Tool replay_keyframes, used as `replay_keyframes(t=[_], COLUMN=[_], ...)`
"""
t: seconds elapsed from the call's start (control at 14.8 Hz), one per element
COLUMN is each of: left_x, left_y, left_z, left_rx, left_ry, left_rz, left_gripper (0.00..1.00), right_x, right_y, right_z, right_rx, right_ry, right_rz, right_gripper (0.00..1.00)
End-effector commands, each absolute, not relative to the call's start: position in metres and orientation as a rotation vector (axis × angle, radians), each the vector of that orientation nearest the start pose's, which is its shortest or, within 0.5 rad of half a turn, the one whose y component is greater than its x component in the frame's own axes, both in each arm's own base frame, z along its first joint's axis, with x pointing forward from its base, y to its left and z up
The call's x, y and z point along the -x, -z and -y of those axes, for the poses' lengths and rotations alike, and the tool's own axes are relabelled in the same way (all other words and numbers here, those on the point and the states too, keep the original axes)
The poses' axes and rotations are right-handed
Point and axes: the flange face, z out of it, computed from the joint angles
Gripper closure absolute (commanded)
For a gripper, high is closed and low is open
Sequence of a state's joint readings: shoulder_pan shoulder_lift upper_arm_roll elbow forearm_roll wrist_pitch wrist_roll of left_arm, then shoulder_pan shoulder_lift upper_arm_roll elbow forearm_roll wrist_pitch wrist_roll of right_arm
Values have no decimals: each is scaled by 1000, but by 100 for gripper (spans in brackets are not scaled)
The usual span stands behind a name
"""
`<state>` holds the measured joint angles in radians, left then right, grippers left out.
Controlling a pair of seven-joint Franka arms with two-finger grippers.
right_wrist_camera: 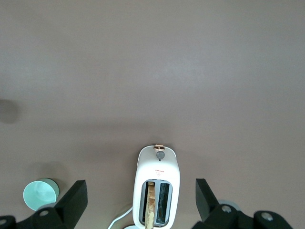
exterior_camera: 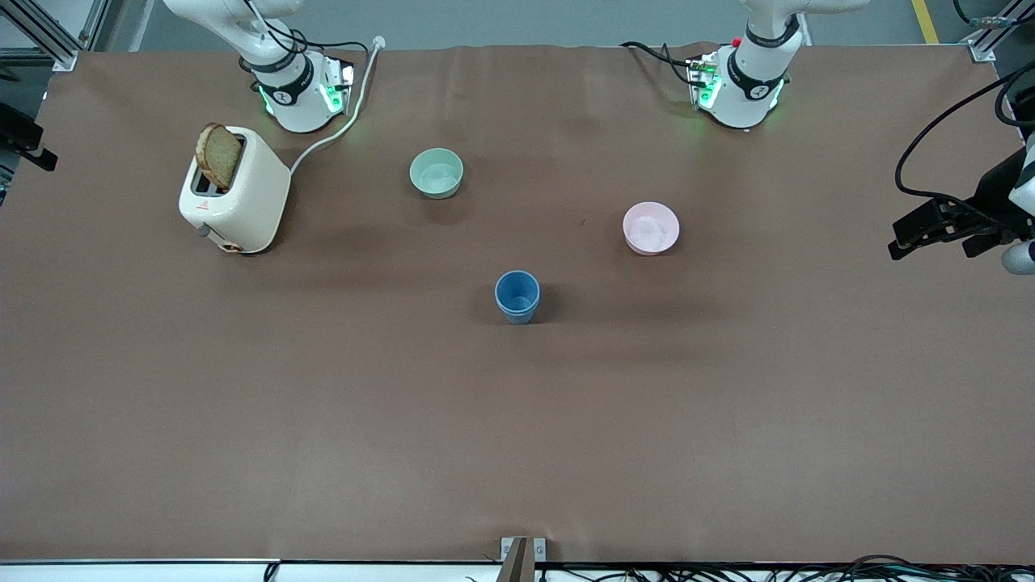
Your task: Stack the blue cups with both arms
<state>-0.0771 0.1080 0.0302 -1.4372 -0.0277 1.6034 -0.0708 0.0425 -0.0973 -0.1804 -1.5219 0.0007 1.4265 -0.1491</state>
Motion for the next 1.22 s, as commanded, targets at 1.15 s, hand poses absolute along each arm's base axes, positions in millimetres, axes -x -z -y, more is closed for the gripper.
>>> replay_keyframes(t=[1.15], left_x=[-586], left_y=[-639], left_z=[31], left_rx=[3175], left_ry=[92], left_rz=[45], left_gripper=[0], right_x=[-517], right_y=[-672], right_z=[68], right_rx=[3130], right_ry=[-38], right_rz=[43], right_gripper=[0])
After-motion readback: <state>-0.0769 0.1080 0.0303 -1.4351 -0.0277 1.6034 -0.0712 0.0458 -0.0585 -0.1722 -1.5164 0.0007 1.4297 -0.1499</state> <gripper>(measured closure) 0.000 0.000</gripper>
